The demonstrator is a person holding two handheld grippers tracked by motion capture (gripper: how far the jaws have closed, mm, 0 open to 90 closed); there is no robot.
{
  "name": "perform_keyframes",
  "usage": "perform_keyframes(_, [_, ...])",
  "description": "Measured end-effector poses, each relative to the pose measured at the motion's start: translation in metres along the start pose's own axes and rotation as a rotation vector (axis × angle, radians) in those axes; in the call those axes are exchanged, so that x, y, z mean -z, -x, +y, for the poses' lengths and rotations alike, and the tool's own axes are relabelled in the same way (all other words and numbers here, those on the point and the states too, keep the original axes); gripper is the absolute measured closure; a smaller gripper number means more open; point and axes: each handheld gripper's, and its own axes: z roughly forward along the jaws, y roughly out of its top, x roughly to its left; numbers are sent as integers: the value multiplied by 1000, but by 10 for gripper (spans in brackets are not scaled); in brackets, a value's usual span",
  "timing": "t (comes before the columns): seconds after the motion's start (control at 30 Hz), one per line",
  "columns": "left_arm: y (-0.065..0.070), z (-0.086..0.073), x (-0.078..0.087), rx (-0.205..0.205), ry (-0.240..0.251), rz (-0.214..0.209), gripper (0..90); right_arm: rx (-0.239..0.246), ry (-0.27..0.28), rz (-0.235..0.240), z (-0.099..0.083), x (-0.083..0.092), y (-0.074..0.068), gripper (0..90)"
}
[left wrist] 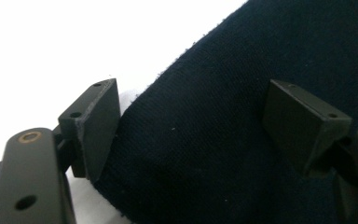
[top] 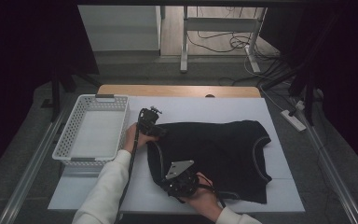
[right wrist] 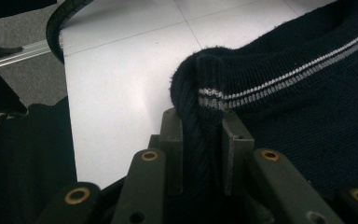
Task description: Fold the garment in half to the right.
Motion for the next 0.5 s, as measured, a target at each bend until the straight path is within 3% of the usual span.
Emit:
perform_keyframes(0.17, [-1,1,-2,-9,-7,23,146,-1,0,-1,0,0,0,739])
perform_keyframes(0.23, [-5,0,-4,24,-1,39,103,-2,-1,0,0,0,0,738])
perform_keyframes(0.4, [-6,-1,-2,22,2,37,120,-5,-2,3,0,0,1,739])
perform_keyframes(0.43, [-6,-1,-2,22,1,37,139,-6,-3,4,0,0,1,739])
perform_keyframes(0.5, [-6,-2,2,23,2,30,280,-5,-3,3,0,0,0,739])
